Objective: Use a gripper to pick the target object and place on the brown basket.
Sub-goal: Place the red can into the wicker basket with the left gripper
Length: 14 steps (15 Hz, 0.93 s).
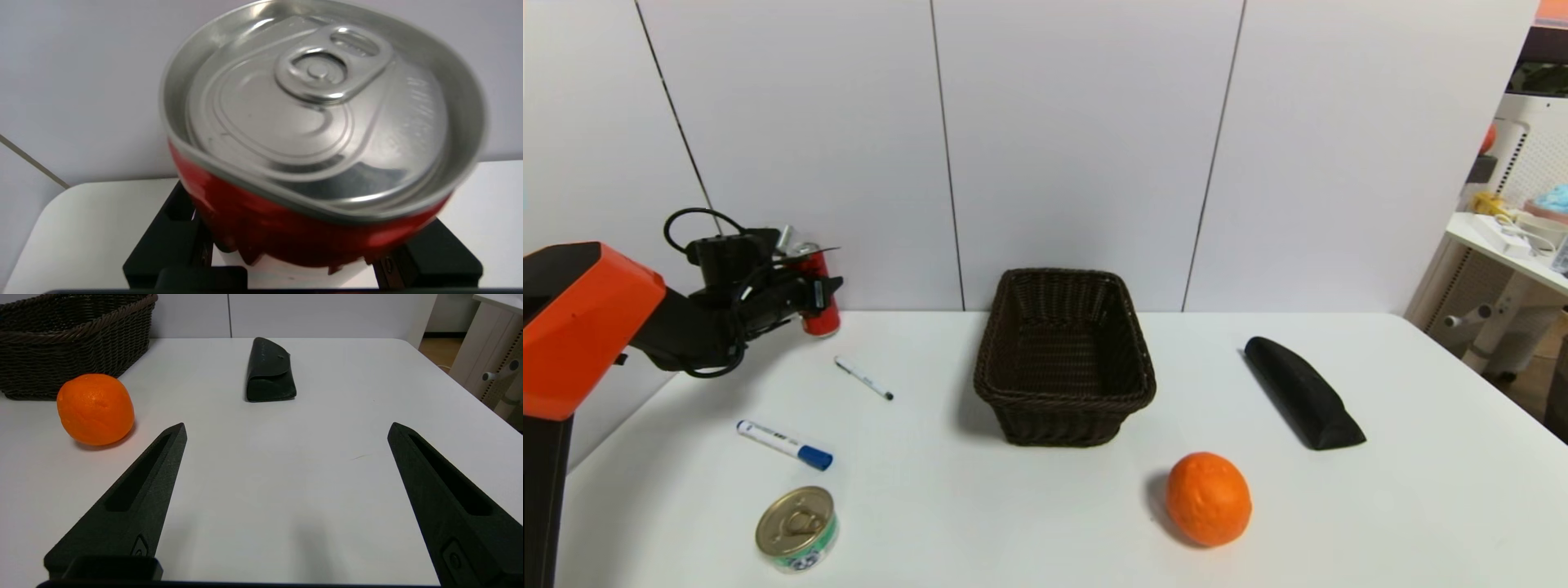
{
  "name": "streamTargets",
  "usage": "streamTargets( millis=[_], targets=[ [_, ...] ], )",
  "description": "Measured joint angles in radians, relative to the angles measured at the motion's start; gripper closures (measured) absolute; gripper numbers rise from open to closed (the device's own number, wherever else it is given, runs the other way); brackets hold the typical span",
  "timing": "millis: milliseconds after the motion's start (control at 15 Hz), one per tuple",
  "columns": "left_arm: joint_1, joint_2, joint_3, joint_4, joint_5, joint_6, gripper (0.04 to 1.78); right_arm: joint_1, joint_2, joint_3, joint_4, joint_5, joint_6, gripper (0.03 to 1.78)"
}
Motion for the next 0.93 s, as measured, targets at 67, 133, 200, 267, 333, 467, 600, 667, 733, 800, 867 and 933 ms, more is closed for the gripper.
streamTargets(
  millis=[67,133,200,267,333,467,600,667,733,800,867,933],
  targets=[
    [-0.003,-0.011,0.0,0.003,-0.001,0.0,0.82,0.0,0.0,0.0,0.0,0.0,0.0,0.11],
    [-0.009,-0.021,0.0,0.01,-0.001,0.0,0.82,0.0,0.0,0.0,0.0,0.0,0.0,0.11],
    [-0.02,-0.034,0.001,0.019,-0.001,0.0,0.82,0.0,0.0,0.0,0.0,0.0,0.0,0.11],
    [-0.032,-0.048,0.001,0.033,-0.002,-0.001,0.82,0.0,0.0,0.0,0.0,0.0,0.0,0.11],
    [-0.05,-0.065,0.002,0.053,-0.003,-0.002,0.82,0.0,0.0,0.0,0.0,0.0,0.0,0.11],
    [-0.097,-0.107,0.003,0.101,-0.003,-0.003,0.82,0.0,0.0,0.0,0.0,0.0,0.0,0.11],
    [-0.164,-0.161,0.004,0.155,-0.003,-0.004,0.82,0.0,0.0,0.0,0.0,0.0,0.0,0.11],
    [-0.202,-0.188,0.004,0.176,-0.002,-0.004,0.82,0.0,0.0,0.0,0.0,0.0,0.0,0.11],
    [-0.244,-0.214,0.005,0.193,-0.002,-0.004,0.82,0.0,0.0,0.0,0.0,0.0,0.0,0.11],
    [-0.295,-0.24,0.005,0.214,-0.002,-0.008,0.82,0.0,0.0,0.0,0.0,0.0,0.0,0.11],
    [-0.346,-0.262,0.005,0.234,-0.002,-0.019,0.82,0.0,0.0,0.0,0.0,0.0,0.0,0.11],
    [-0.405,-0.284,0.005,0.251,-0.002,-0.038,0.82,0.0,0.0,0.0,0.0,0.0,0.0,0.11]
  ],
)
